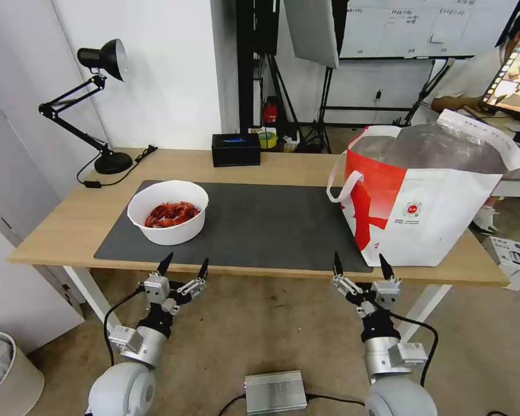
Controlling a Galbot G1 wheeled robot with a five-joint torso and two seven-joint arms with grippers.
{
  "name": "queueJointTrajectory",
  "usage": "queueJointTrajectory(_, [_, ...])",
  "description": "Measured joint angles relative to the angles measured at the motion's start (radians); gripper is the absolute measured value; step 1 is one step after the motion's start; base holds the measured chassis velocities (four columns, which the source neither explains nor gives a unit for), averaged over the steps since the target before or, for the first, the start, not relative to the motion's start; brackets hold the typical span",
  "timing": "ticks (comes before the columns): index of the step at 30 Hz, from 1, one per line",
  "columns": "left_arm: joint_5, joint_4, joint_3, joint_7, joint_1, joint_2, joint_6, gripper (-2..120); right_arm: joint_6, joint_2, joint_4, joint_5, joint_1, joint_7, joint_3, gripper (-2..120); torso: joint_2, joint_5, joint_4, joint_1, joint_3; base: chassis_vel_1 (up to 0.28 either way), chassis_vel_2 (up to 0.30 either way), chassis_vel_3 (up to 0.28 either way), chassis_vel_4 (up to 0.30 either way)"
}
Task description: Pick up the trash from the table and place it into the takeout bag.
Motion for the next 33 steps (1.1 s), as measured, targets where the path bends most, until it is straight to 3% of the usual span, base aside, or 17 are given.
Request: queueJointTrajectory(33, [-0.032, 0.030, -0.010, -0.004, -0.039, 0.026, 0.019, 100, 0.021, 0.008, -0.089, -0.043, 0.000, -0.043, -0.001, 100, 0.000, 0.0001, 0.0000, 0.000, 0.000, 0.000, 0.000, 0.000, 0.000])
